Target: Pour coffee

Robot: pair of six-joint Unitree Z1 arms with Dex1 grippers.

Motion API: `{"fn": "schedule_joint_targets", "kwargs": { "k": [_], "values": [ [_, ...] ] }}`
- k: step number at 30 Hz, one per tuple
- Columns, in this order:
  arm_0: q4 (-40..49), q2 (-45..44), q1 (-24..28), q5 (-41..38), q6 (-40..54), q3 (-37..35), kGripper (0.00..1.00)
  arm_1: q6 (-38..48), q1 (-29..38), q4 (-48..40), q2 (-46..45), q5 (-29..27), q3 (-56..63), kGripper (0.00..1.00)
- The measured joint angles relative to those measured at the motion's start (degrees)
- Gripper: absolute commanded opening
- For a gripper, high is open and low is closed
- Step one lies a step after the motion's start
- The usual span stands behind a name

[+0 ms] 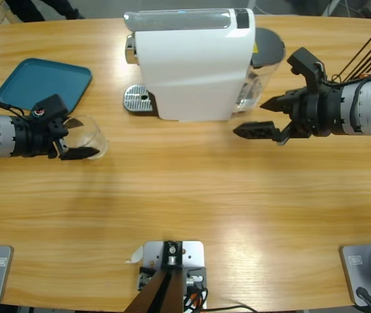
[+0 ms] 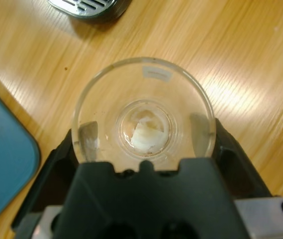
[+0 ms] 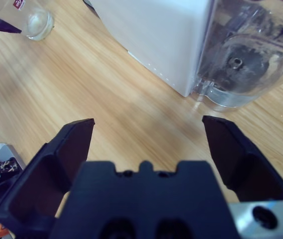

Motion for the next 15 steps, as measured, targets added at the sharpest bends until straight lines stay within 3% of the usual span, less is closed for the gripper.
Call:
{"fn": "schedule_joint_targets", "kwargs": {
  "k": [8, 15],
  "values": [
    [-0.4, -1.7, 10.4, -11.4, 7.8, -5.0, 0.434, 0.0, -0.2, 0.6, 0.0, 0.0, 0.0, 0.987],
    [-0.1, 3.4, 11.9, -13.5, 15.2, -14.0, 0.439, 0.0, -1.1, 1.2, 0.0, 0.1, -0.3, 0.982]
  ]
}}
